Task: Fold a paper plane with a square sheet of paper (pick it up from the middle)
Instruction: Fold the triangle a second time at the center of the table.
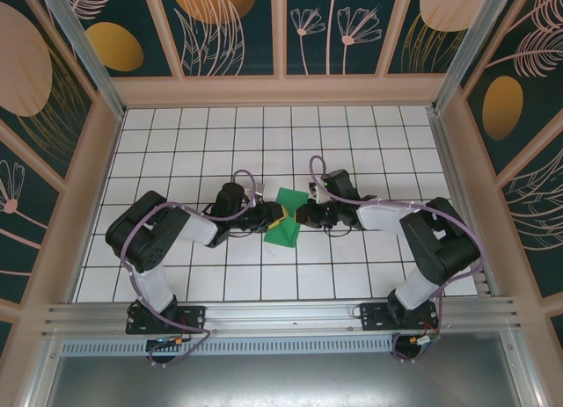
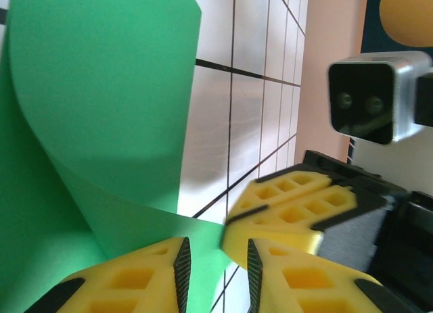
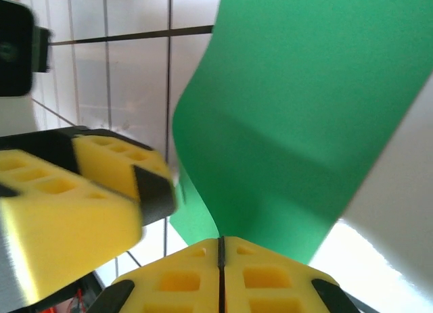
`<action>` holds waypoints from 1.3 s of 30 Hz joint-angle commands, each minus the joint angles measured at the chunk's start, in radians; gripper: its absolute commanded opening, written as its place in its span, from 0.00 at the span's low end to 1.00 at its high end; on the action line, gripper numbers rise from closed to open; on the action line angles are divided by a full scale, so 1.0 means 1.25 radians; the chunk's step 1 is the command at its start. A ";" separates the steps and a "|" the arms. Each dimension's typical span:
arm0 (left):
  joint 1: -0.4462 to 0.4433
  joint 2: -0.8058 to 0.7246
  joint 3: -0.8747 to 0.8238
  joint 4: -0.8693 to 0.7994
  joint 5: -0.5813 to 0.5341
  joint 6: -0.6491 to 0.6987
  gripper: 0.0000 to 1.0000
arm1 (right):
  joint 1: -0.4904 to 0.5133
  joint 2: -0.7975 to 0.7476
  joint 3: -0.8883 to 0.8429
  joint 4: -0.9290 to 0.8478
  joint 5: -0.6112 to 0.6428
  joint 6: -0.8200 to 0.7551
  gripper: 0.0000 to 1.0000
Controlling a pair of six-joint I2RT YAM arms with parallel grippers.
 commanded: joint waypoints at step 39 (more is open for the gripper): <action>-0.081 -0.014 0.232 -0.511 -0.240 0.250 0.19 | -0.032 0.122 0.123 -0.100 0.001 -0.186 0.08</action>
